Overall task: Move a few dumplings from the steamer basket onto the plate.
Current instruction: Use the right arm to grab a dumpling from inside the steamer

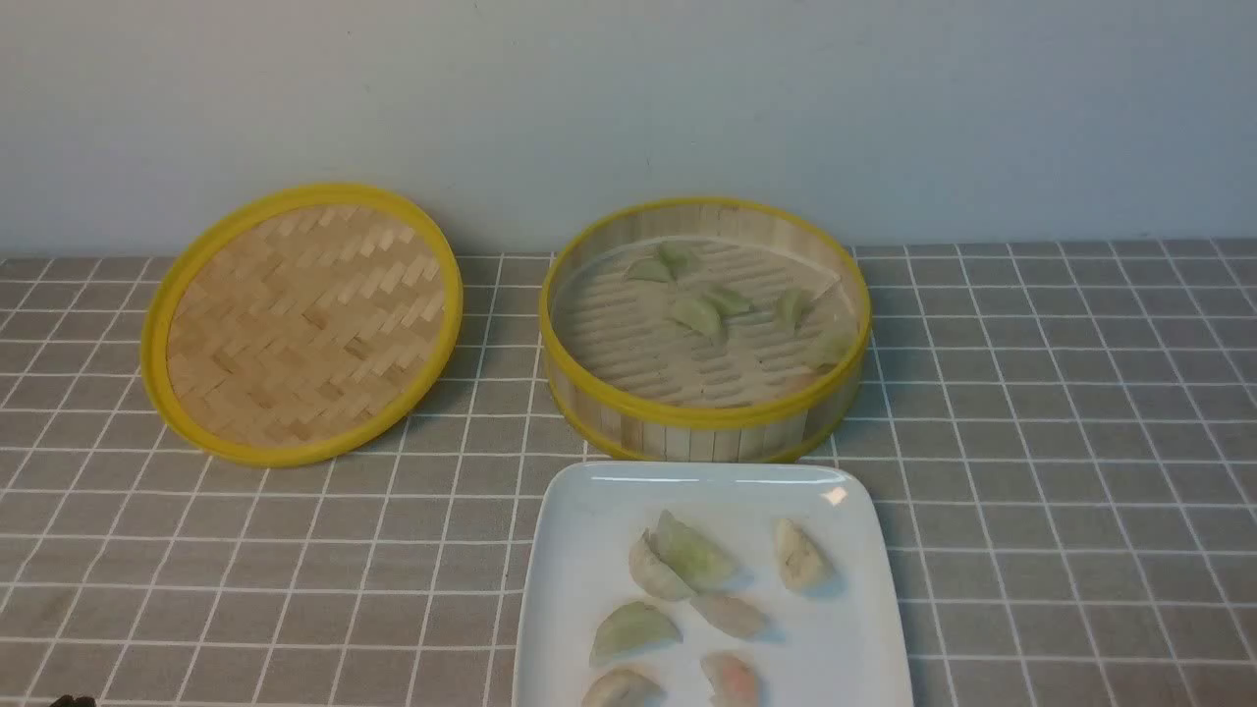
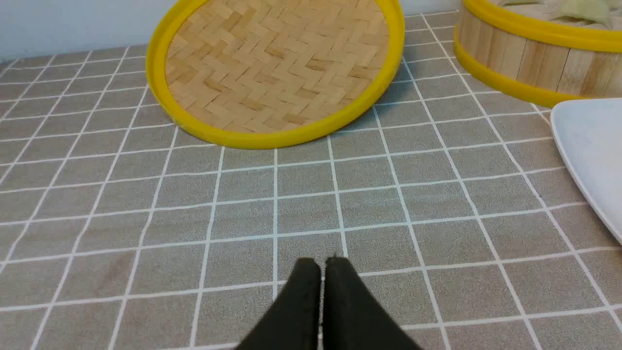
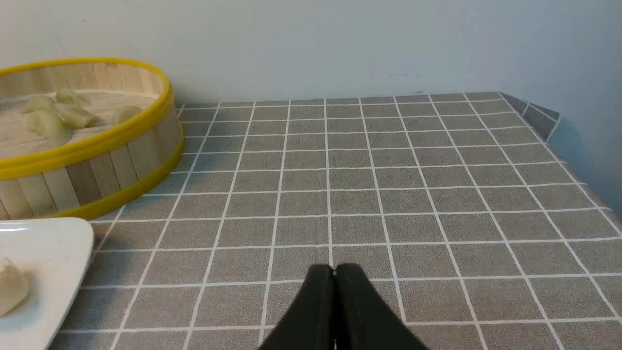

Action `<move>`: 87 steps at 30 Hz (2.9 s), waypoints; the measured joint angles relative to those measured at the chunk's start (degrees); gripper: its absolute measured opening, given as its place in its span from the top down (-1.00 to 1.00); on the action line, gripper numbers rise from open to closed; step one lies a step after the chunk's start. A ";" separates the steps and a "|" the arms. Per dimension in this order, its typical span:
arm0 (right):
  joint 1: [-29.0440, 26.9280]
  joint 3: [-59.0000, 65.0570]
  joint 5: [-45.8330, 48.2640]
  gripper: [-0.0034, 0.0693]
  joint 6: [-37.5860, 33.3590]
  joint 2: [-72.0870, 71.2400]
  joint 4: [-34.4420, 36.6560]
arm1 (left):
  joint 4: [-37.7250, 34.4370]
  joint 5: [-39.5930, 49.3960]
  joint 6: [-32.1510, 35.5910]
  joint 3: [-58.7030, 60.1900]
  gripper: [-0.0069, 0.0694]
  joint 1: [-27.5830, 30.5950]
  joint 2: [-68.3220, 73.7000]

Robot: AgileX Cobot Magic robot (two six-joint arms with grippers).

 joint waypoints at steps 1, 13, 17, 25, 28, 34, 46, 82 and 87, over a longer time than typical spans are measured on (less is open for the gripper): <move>0.00 0.00 0.00 0.95 0.00 0.00 0.00 | 0.00 0.00 0.00 0.00 0.83 0.00 0.00; 0.00 0.00 0.00 0.95 0.00 0.00 0.00 | 0.00 0.00 0.00 0.00 0.83 0.00 0.00; 0.00 0.00 0.00 0.95 0.00 0.00 0.00 | 0.00 0.00 0.00 0.00 0.83 0.00 0.00; 0.00 0.00 0.00 0.95 0.00 0.00 0.00 | 0.00 0.00 0.00 0.00 0.83 0.00 0.00; 0.00 0.00 0.00 0.95 0.00 0.00 0.00 | 0.00 0.00 0.00 0.00 0.83 0.00 0.00; 0.00 0.06 -0.78 0.95 1.74 0.00 3.65 | 0.00 0.00 0.00 0.00 0.83 0.00 0.00; 0.00 0.25 -25.02 0.95 13.13 0.00 38.04 | 0.00 0.00 0.00 0.00 0.83 0.00 0.00; 17.48 -97.41 50.13 0.94 -10.27 100.05 18.11 | 0.00 0.00 0.00 0.00 0.83 0.00 0.00; 20.43 -105.84 50.20 0.93 -7.41 110.95 16.59 | 0.00 0.00 0.00 0.00 0.83 0.00 0.00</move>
